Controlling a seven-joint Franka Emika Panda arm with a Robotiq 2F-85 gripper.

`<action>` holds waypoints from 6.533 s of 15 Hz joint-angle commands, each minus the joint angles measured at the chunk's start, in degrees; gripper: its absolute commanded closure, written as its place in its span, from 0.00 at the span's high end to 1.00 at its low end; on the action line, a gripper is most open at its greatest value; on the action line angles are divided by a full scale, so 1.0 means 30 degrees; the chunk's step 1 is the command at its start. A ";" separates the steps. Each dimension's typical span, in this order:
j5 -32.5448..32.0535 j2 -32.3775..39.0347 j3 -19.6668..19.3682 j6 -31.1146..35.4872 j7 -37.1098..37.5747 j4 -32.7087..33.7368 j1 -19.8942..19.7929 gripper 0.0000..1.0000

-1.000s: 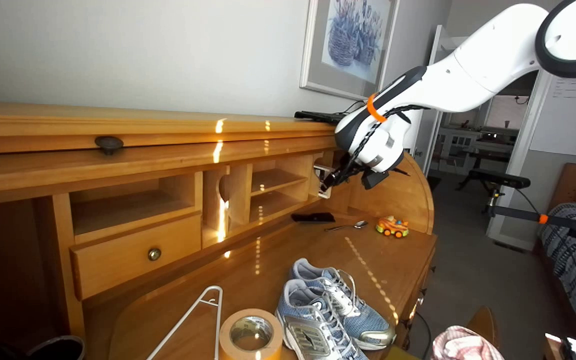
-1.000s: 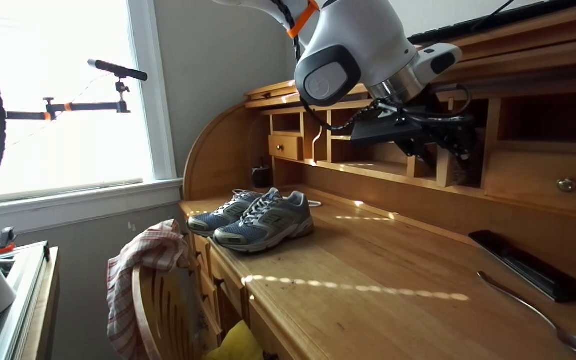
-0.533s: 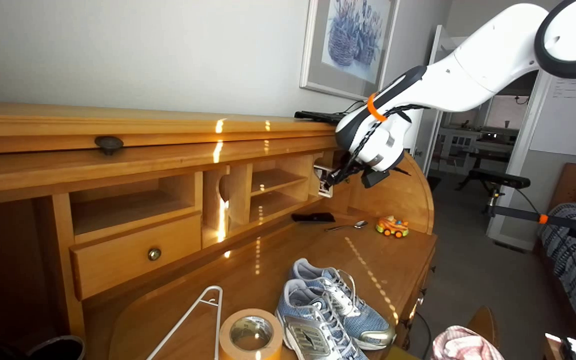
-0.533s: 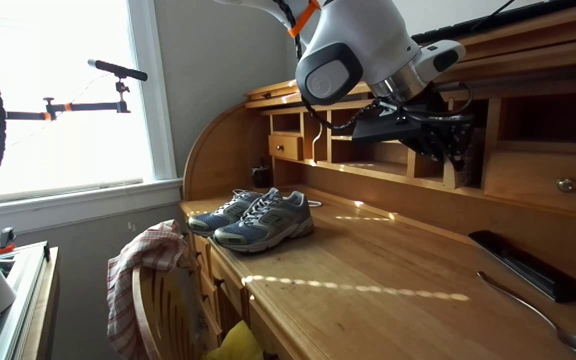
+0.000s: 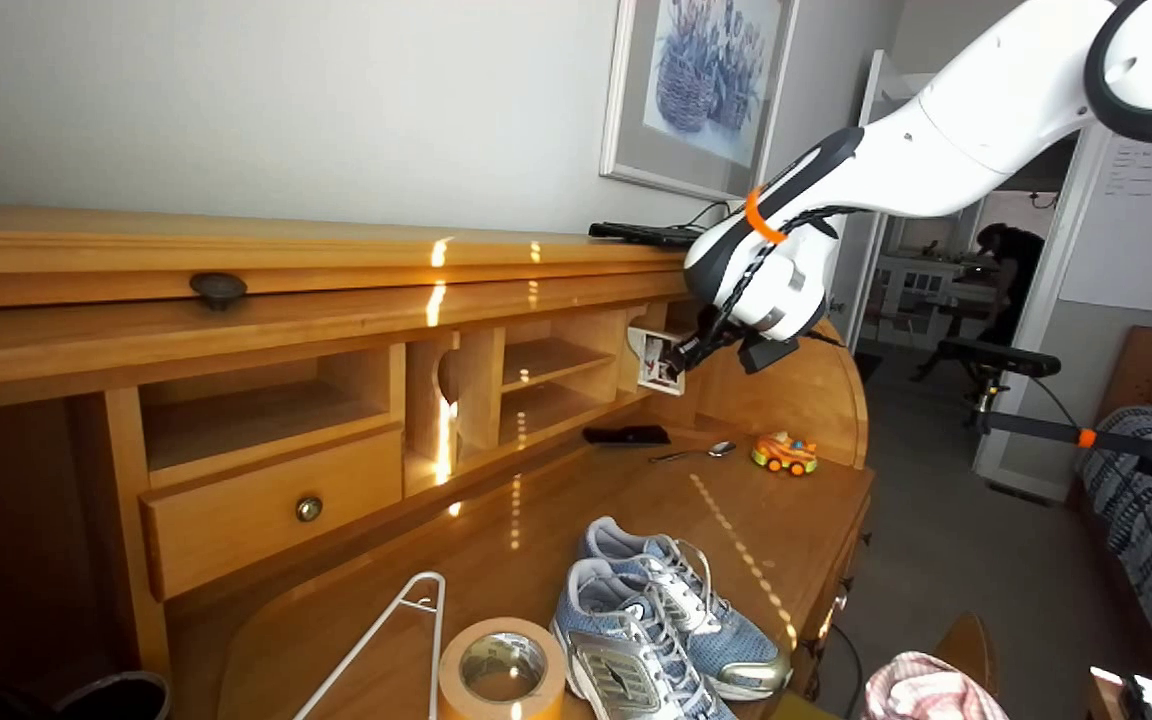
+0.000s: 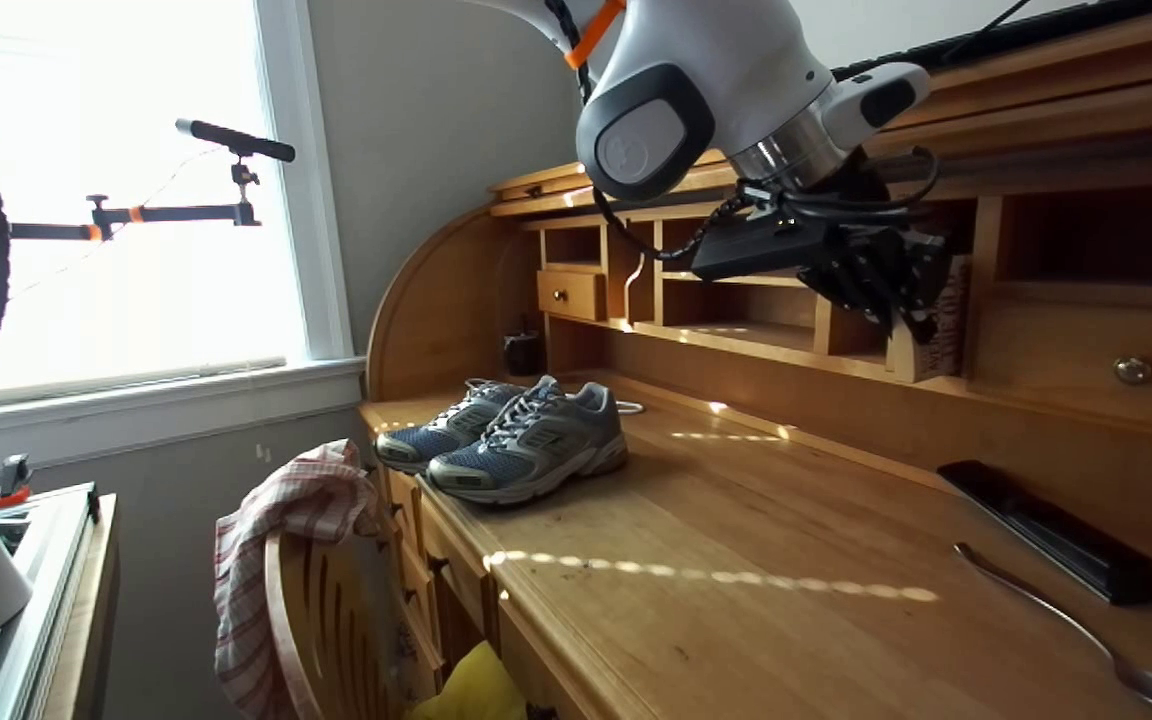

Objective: Put the white book on top of the cabinet.

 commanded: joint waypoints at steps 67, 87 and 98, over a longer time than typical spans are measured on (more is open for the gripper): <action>-0.8611 -1.4793 -0.0361 -1.3975 -0.6310 -0.3971 0.3040 0.05; -0.7217 -1.1038 -0.0169 -0.5591 -1.0393 -0.3327 0.3365 0.05; -0.7896 -0.8740 0.0445 -0.3297 -1.0507 -0.2241 0.3434 0.05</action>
